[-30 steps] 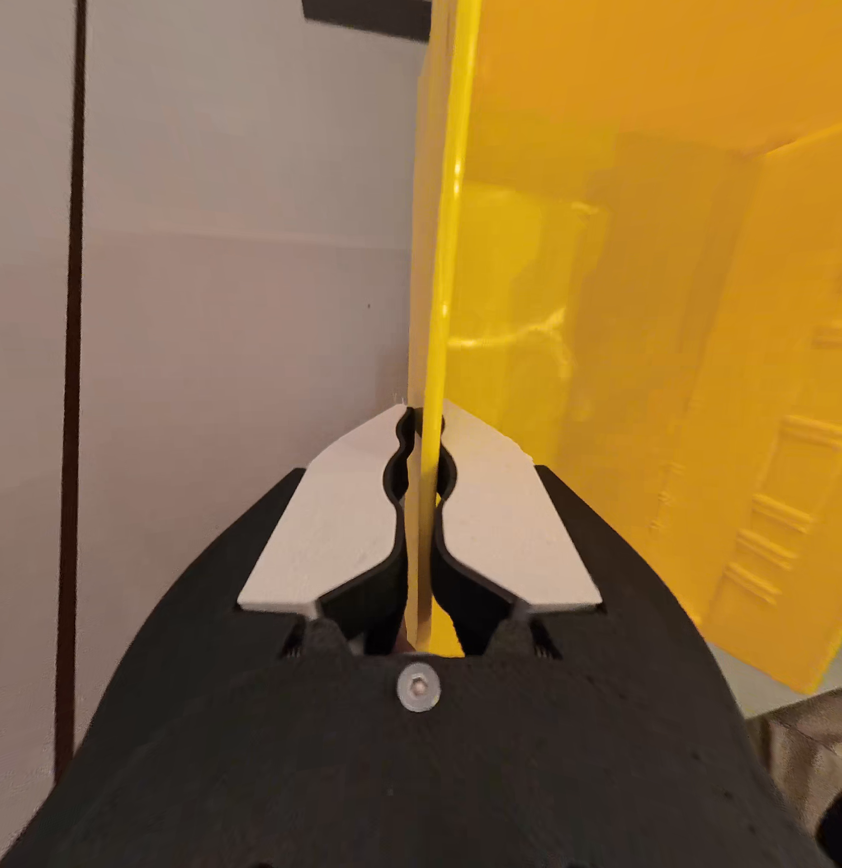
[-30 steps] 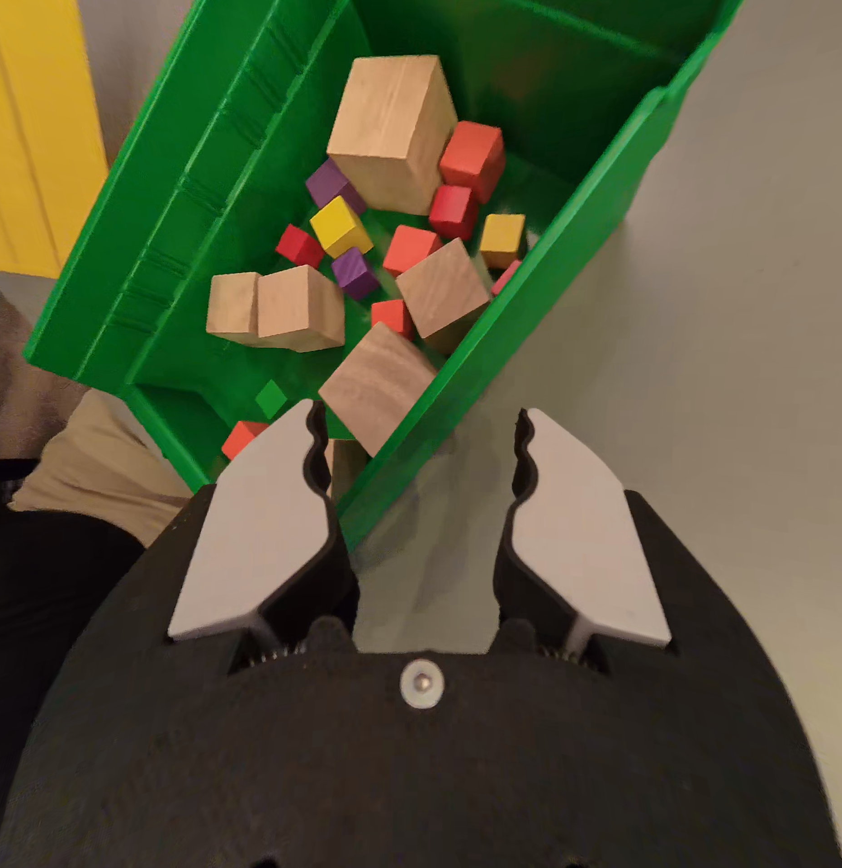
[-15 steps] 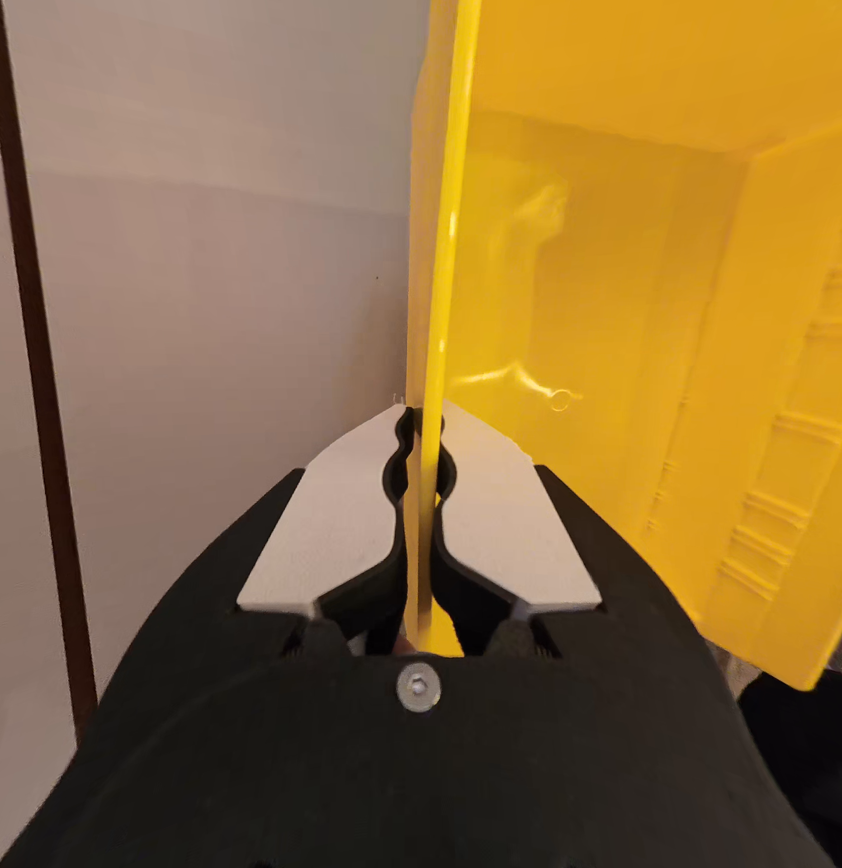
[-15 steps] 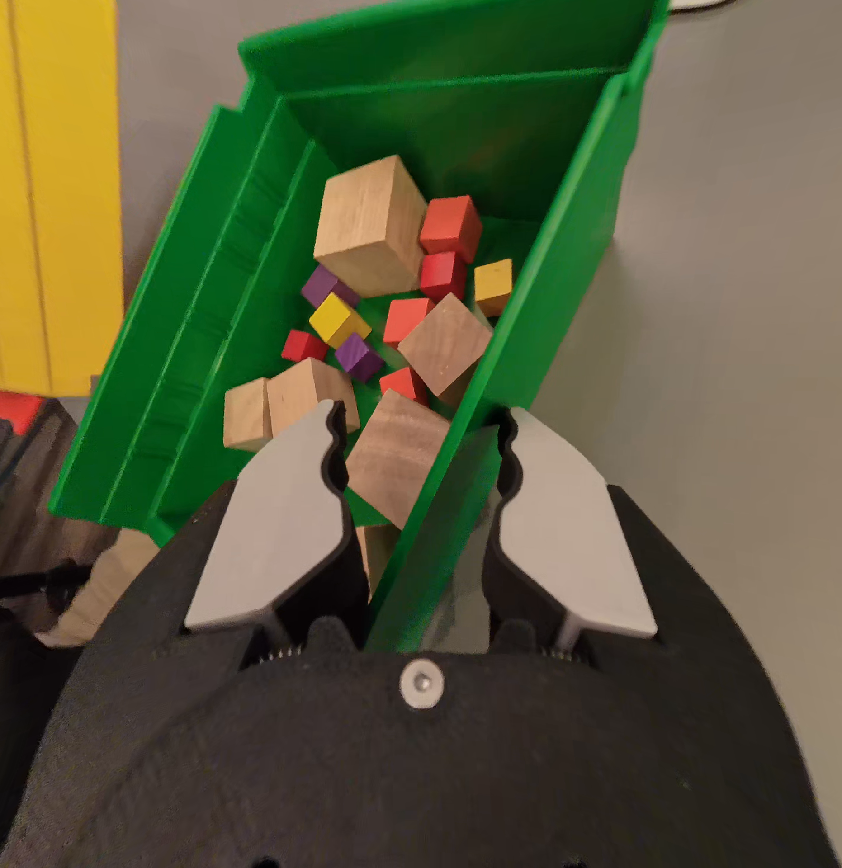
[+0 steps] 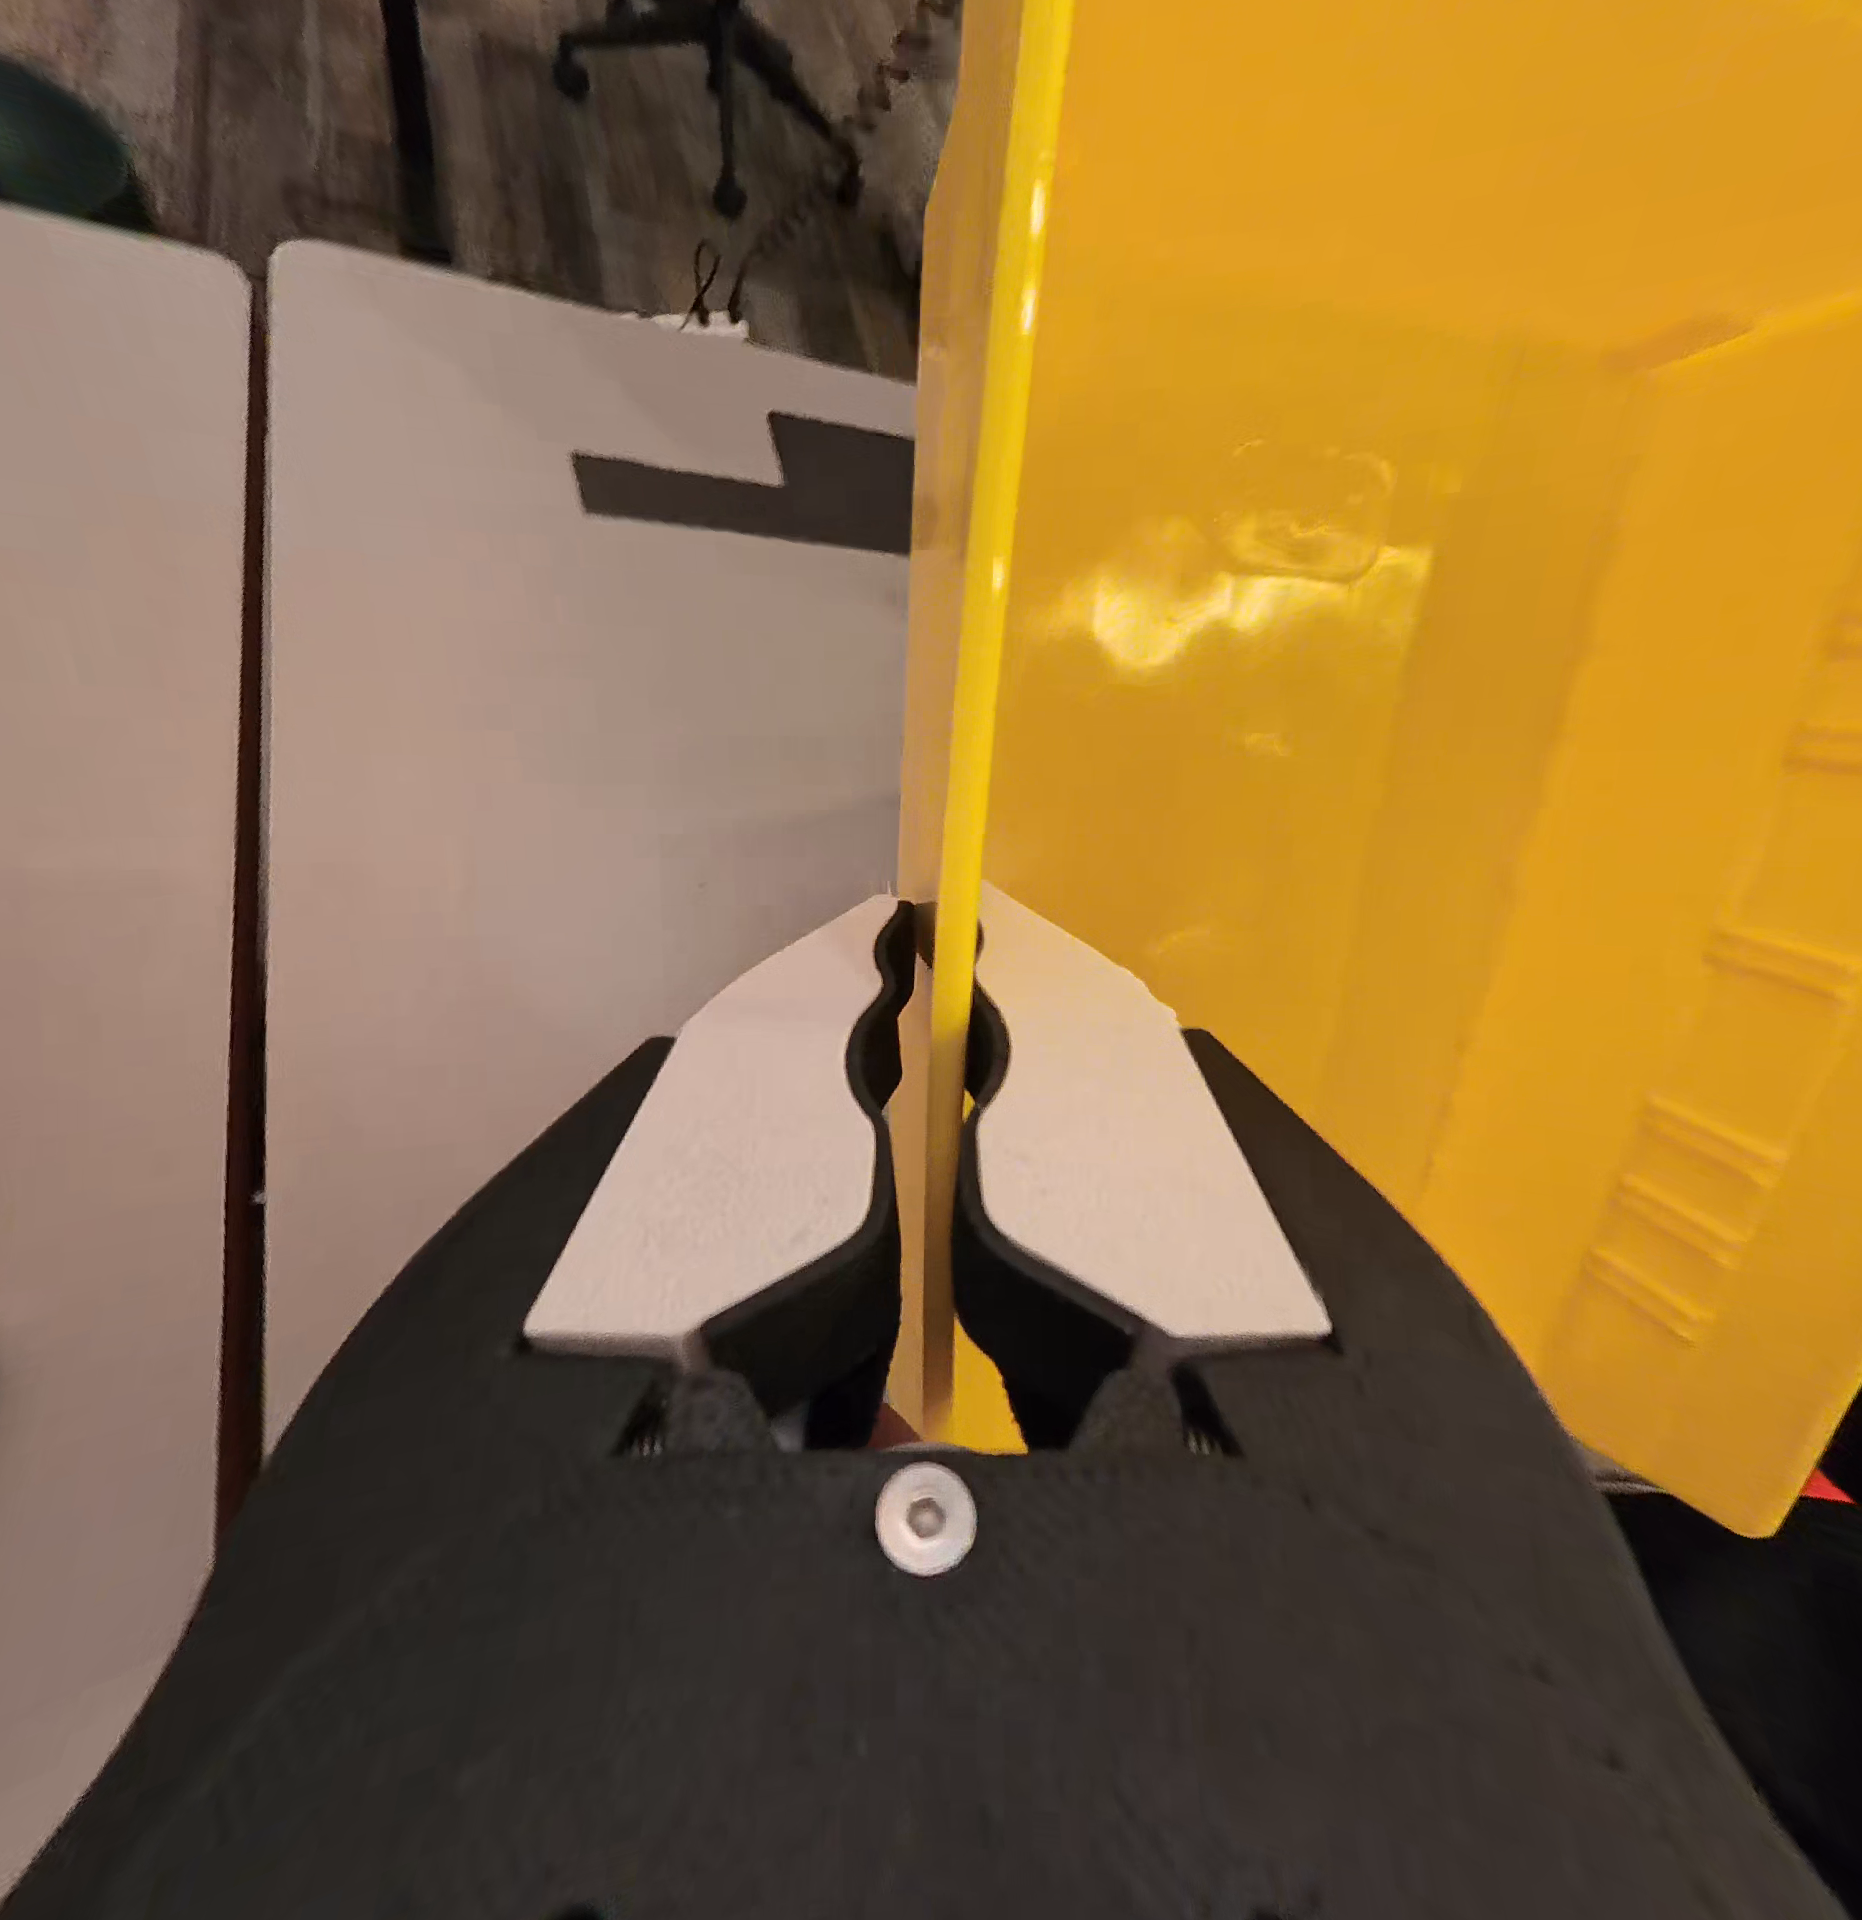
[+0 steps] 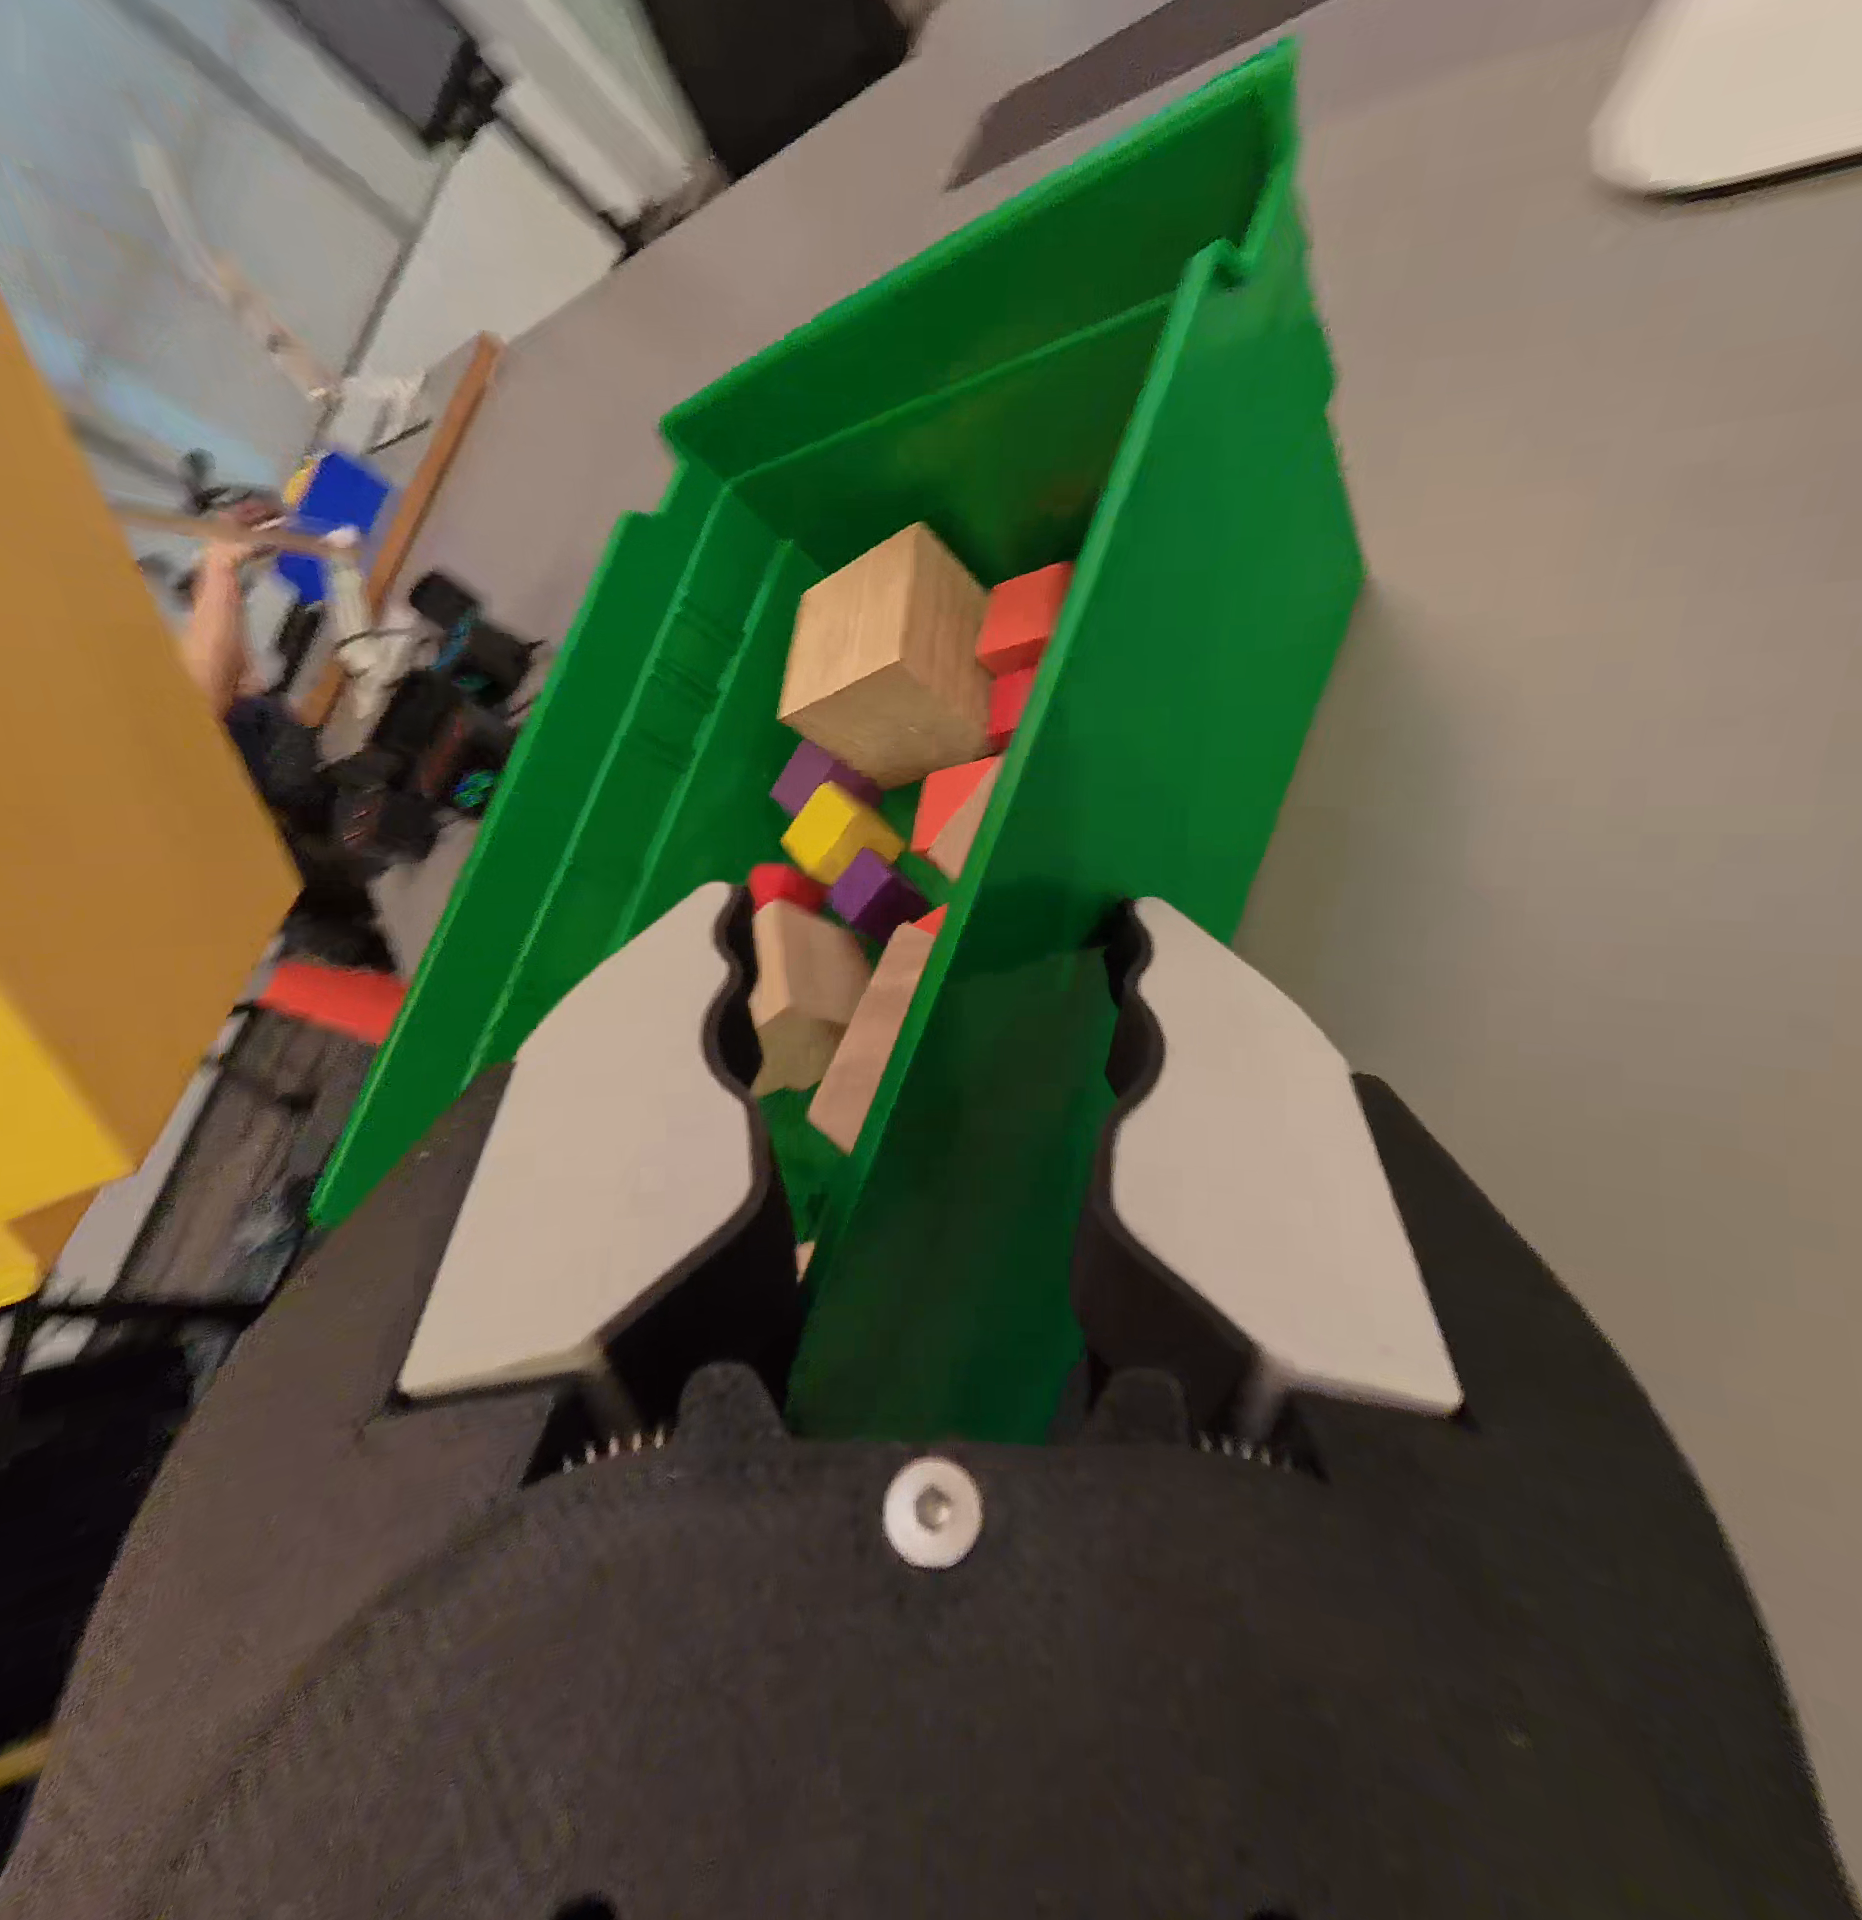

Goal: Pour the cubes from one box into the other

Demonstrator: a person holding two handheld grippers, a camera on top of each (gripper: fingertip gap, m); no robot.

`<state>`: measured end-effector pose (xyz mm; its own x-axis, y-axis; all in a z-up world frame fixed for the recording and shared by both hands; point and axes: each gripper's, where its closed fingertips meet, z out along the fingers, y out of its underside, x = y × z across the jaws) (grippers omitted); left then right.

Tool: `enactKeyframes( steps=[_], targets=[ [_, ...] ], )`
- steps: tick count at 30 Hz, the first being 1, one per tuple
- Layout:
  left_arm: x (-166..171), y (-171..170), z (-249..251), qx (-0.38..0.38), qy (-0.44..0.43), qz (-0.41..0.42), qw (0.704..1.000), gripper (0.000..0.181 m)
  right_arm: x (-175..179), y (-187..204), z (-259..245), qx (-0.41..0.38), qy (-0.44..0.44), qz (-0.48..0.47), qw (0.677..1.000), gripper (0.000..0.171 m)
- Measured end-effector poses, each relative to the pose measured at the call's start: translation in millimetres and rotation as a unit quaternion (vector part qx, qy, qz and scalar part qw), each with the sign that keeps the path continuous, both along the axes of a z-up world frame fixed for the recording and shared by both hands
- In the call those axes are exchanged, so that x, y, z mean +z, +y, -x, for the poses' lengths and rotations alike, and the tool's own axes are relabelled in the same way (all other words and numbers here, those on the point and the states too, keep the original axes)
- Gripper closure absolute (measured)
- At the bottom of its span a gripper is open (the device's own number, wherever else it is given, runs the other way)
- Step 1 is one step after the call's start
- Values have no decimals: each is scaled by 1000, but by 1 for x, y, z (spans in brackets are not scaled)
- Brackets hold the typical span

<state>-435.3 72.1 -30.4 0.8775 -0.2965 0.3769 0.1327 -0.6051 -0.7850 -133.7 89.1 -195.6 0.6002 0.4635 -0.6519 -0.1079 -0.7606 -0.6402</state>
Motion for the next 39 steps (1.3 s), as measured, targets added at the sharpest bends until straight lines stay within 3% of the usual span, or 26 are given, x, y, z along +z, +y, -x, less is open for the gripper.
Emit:
enactKeyframes(
  steps=[1, 2, 5, 11, 17, 22, 24, 28, 31, 33, 39],
  targets=[
    [8, 1, -8, -10, -2, -6, 1000, 177, 3, -5, 18, 34, 24, 9, 999, 104],
    [15, 1, -19, -22, -5, -10, 1000, 177, 8, -10, 29, 64, 55, 28, 996, 97],
    [34, 3, -56, -63, -11, -23, 998, 177, 27, -10, 15, 80, 92, 21, 992, 99],
    [38, 22, -175, -161, -24, -15, 987, 177, 81, -8, -106, 24, 116, -56, 991, 110],
    [6, 55, -328, -266, 6, 26, 963, 177, 132, -15, -250, -78, 88, -135, 984, 111],
    [-34, 80, -426, -296, 37, 66, 952, 176, 158, -19, -358, -192, 39, -182, 964, 109],
    [-60, 87, -452, -293, 35, 99, 950, 176, 162, -21, -380, -202, 44, -194, 959, 106],
    [-117, 92, -478, -276, 49, 162, 946, 176, 149, -22, -373, -144, 61, -159, 975, 95],
    [-148, 88, -487, -273, 66, 189, 941, 173, 117, -18, -348, -112, 22, -116, 987, 93],
    [-160, 83, -491, -274, 75, 207, 936, 170, 93, -11, -340, -126, -7, -91, 988, 84],
    [-184, 45, -480, -325, 98, 275, 900, 156, 23, 0, -337, -135, -88, -26, 987, 85]
  ],
)
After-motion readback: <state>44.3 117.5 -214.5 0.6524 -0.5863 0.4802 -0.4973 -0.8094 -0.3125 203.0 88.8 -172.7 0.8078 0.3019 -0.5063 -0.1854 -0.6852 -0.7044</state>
